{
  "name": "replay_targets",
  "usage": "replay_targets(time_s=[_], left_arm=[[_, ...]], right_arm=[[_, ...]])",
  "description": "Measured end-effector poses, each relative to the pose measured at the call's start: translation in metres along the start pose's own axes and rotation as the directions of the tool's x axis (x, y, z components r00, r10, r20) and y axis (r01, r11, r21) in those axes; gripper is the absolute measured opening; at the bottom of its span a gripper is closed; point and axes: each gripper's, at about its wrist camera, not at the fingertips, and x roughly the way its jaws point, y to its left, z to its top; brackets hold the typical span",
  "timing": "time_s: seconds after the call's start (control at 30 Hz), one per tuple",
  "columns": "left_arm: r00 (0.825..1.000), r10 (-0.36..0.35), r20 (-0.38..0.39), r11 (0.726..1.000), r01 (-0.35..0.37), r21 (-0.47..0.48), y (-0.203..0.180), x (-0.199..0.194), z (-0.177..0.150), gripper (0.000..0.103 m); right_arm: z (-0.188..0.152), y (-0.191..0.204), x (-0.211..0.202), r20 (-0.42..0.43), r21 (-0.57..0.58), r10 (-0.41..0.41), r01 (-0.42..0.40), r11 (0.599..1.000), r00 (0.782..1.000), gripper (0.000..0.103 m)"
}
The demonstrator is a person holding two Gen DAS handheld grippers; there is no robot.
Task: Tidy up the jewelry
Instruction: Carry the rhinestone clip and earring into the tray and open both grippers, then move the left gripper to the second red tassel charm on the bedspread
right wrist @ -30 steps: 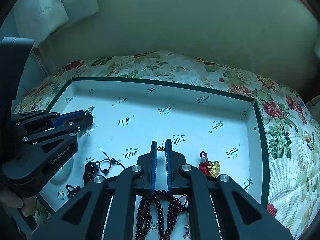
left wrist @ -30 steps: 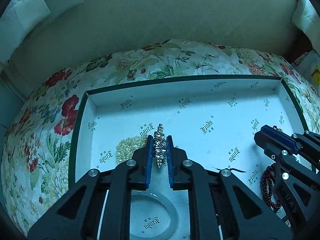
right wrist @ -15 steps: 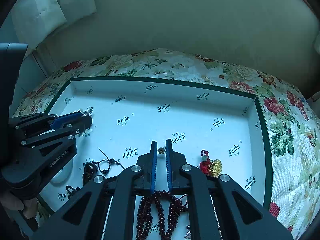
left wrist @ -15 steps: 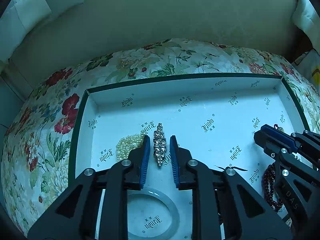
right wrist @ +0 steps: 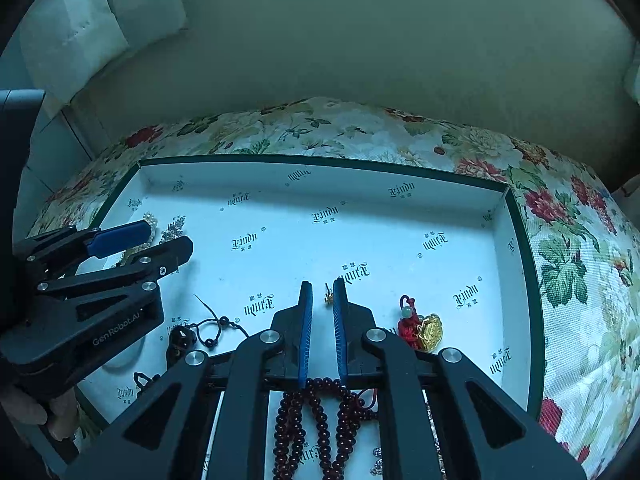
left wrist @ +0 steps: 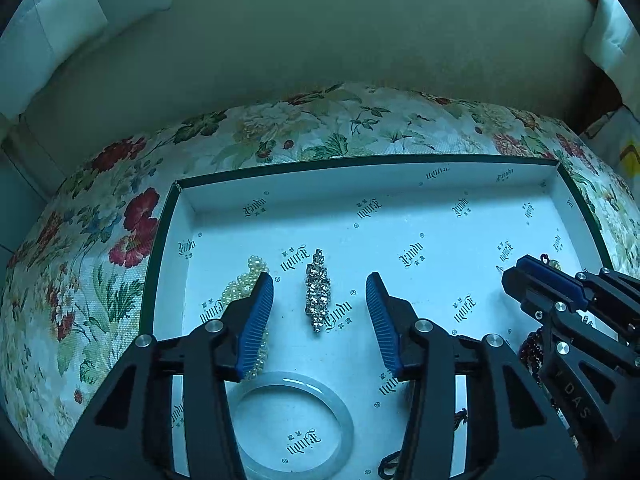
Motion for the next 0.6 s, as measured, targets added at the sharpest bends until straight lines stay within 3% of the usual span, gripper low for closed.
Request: replay_targets(time_s=[0.1,0.6], left_arm=[[1.0,0.002,0.007,1.0,-0.002,0.003,0.0,-0.002,0.0,0.051],[0.999,0.006,0.035,1.0,-0.005,-0.015,0.005,-0.021,-0.008,0.079]], right_arm=[[0.0,-0.001,-0.006,0.032,0.014,-0.003,0.003,1.0,0.999,0.063],[0.0,-0.005,-0.025,0.075,0.027,-0.03,0.028,0.999,0.997,0.064]])
